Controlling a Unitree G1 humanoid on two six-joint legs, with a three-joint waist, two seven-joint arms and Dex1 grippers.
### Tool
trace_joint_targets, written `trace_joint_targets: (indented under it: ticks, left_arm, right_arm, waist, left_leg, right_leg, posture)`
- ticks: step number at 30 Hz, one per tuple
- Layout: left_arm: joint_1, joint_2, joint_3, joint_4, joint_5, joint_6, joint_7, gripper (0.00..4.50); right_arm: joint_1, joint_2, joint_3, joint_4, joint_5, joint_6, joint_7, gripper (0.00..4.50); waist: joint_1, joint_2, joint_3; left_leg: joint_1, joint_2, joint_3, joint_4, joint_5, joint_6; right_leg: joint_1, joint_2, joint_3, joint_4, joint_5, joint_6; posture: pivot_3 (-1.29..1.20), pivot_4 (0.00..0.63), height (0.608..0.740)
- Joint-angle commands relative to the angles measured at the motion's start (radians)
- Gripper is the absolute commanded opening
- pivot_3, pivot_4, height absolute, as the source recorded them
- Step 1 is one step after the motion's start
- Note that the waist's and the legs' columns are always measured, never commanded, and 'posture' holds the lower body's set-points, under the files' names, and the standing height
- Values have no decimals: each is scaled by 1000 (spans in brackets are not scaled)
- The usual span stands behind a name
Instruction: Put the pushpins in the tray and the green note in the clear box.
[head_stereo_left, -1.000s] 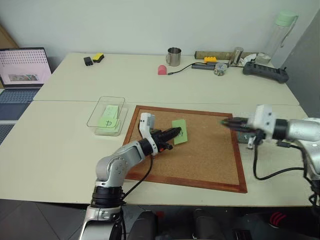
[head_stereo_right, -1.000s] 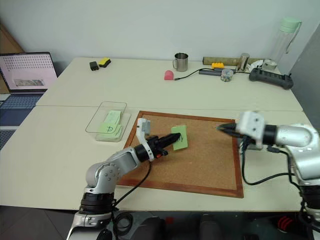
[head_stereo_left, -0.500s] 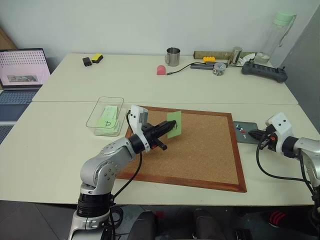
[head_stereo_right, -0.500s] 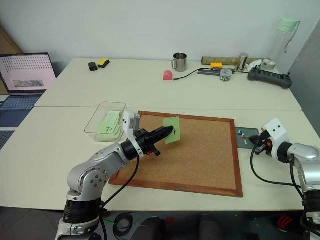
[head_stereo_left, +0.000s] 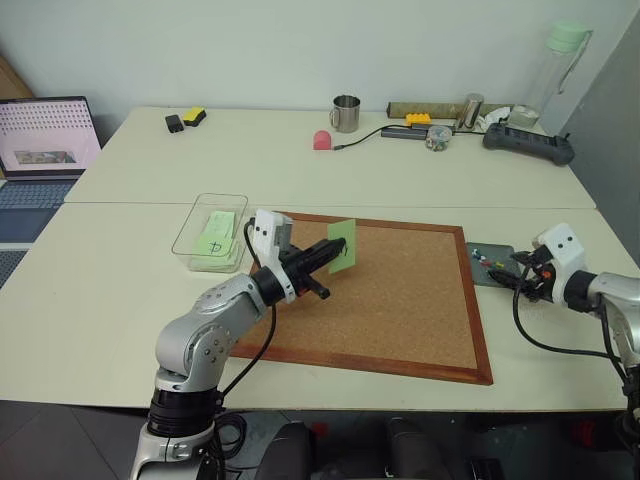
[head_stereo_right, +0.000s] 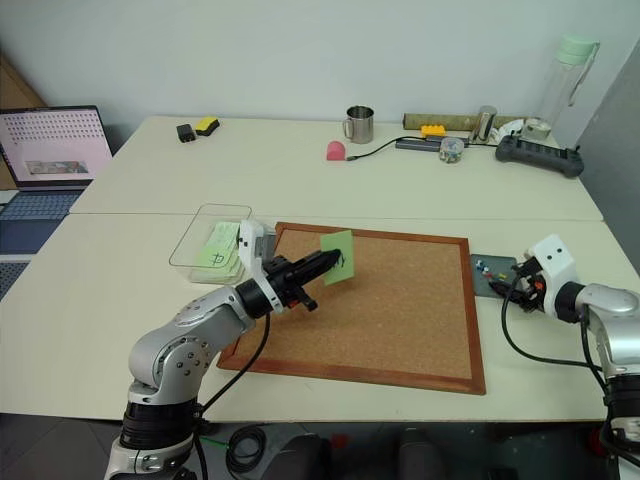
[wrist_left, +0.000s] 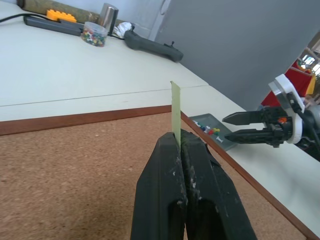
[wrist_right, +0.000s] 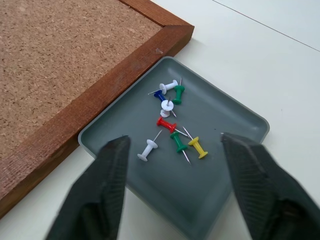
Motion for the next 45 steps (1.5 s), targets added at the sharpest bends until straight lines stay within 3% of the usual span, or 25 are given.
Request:
trace_joint_targets:
  ticks: [1,8,14,27,38,41,45]
  left_arm:
    - [-4,37,57,-101,2,-30,33,0]
    - [39,120,173,-211,26,-5,145,0]
    - [34,188,231,-144,201,-56,287,0]
    - [-87,252,266,150,328,-125,308,0]
    - [-66,275,267,116,302,-99,251,2093]
    - [-9,359,272,56,294,-72,169,2357]
    - [146,600,357,26,226,-9,-99,2357]
  right_arm:
    - [-34,-83,0,-123,16,-68,117,4006]
    - [-193,-151,72,-290,105,-56,348,4006]
    - [-384,-71,61,-349,291,165,350,4006]
    - [-383,-66,108,-420,329,224,384,4006]
    - [-340,-81,79,-462,339,252,359,4090]
    - [-303,-107,50,-457,317,236,341,4090]
    - [-147,-186,-14,-443,228,132,328,4090]
  waist:
    - [0,0,0]
    - [-15,1,1]
    - [-12,-2,3]
    - [4,-2,3]
    - [2,-2,3]
    - [1,-2,3]
    - [1,-3,3]
  left_leg:
    - [0,0,0,0,0,0]
    - [1,1,-1,-1,0,0]
    - [0,1,-4,0,0,0]
    - [-3,0,-4,-1,-1,-1]
    - [-3,1,-4,-1,-1,-1]
    - [-3,1,-4,-1,-1,-1]
    - [-7,1,-4,-2,-1,-2]
  right_leg:
    - [0,0,0,0,0,0]
    - [0,0,0,0,0,0]
    - [0,0,-1,0,0,0]
    - [-2,-1,-3,-1,0,0]
    - [-4,-1,-2,0,0,0]
    - [-4,-1,-2,0,0,0]
    - [-8,0,-1,0,0,-1]
  posture:
    - [0,150,740]
    - [0,150,740]
    - [0,150,740]
    - [0,150,740]
    - [0,150,740]
    - [0,150,740]
    - [0,150,740]
